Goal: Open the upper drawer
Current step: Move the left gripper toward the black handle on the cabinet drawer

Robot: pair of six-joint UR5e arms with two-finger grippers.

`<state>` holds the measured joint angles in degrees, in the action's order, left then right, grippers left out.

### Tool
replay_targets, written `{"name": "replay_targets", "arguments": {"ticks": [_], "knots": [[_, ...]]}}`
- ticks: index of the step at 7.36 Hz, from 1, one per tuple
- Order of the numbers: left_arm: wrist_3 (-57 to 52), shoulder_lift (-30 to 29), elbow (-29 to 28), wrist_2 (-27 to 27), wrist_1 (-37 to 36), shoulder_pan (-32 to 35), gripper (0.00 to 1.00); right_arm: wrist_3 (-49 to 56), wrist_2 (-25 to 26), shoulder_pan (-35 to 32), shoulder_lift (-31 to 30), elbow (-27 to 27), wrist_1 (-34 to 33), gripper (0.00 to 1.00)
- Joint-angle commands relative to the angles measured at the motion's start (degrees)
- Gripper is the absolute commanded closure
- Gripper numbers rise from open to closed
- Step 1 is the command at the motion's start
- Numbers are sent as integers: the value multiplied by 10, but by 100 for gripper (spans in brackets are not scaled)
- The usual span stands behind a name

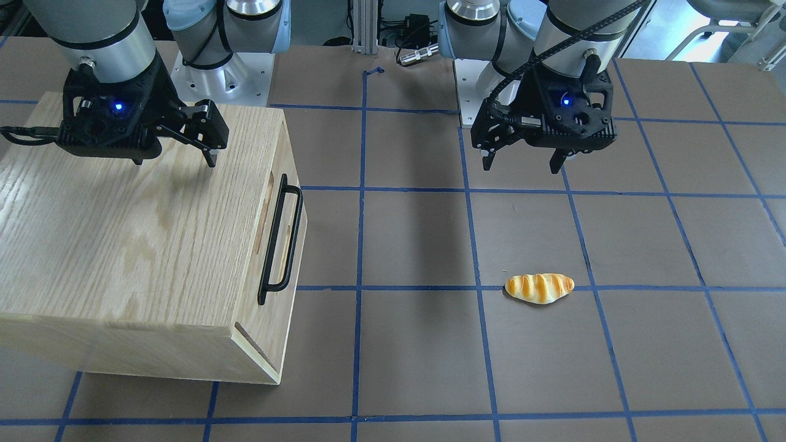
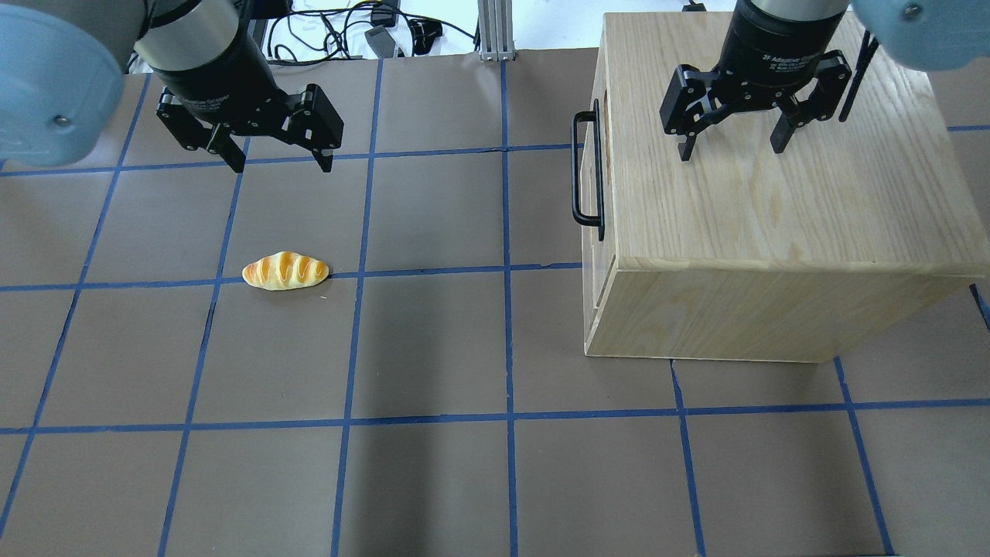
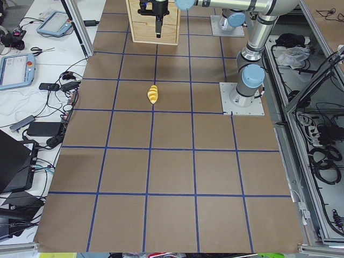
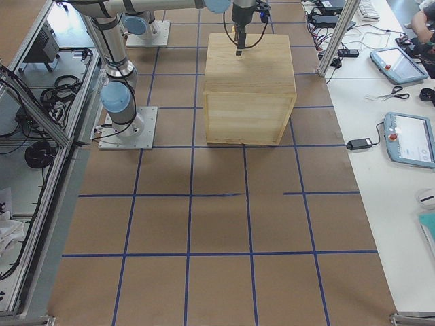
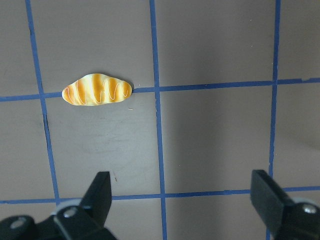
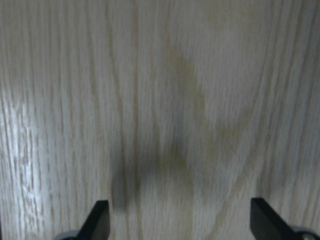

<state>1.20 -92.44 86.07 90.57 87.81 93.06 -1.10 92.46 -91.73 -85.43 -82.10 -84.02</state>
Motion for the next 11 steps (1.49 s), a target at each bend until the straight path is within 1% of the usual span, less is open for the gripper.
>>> {"name": "replay_targets", "arguments": {"ticks": [1,2,3,4,5,6,7,8,10,11], "knots": [[35,-39,-6,-81,-62,-3,0,0,0,0,0,0,0,0],[75,-64,-5,-135,-110,-2,0,0,0,1,0,0,0,0],[94,-92,-5,-168,-146,5,0,0,0,0,0,0,0,0],[140,-114,-5,-194,-193,21,0,0,0,0,0,0,0,0],[184,-131,-7,-193,-213,48,0,0,0,1,0,0,0,0],[193,-143,-7,-211,-240,58,0,0,0,0,0,0,0,0],[213,-151,-8,-254,-268,70,0,0,0,0,0,0,0,0],[219,-164,-8,-264,-292,92,0,0,0,0,0,0,0,0],[198,-183,-8,-267,-322,105,0,0,0,1,0,0,0,0],[207,-187,-8,-264,-324,124,0,0,0,0,0,0,0,0]]}}
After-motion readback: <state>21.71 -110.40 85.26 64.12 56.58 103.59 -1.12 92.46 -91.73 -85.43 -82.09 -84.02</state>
